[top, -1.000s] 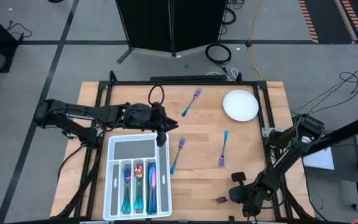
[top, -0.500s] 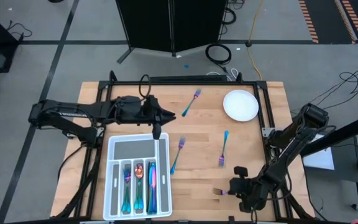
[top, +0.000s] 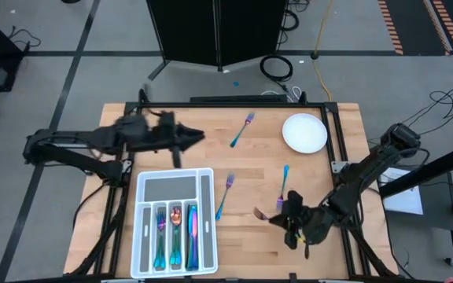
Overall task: Sort silverware
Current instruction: Put the bottom right iridescent fork into the cutlery tray
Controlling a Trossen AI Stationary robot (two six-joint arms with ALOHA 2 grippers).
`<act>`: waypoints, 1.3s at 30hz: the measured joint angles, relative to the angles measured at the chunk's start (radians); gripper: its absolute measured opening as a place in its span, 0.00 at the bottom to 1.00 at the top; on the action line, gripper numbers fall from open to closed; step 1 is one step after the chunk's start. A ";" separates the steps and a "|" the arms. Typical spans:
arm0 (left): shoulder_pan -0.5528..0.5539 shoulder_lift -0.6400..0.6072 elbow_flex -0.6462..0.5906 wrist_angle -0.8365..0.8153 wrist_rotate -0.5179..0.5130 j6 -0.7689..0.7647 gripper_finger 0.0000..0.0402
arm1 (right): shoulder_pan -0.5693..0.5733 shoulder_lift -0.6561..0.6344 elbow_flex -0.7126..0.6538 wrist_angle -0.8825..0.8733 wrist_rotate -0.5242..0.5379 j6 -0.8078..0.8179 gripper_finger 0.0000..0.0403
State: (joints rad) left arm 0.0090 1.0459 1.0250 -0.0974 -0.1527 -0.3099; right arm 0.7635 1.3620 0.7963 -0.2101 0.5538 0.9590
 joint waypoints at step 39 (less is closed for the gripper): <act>-0.159 0.300 -0.180 0.583 -0.145 -0.326 0.19 | -0.505 -0.090 0.001 0.763 0.151 -0.347 0.00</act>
State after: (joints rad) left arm -0.1502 1.3456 0.8455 0.4856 -0.2979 -0.6360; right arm 0.2581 1.2716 0.7975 0.5533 0.7044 0.6123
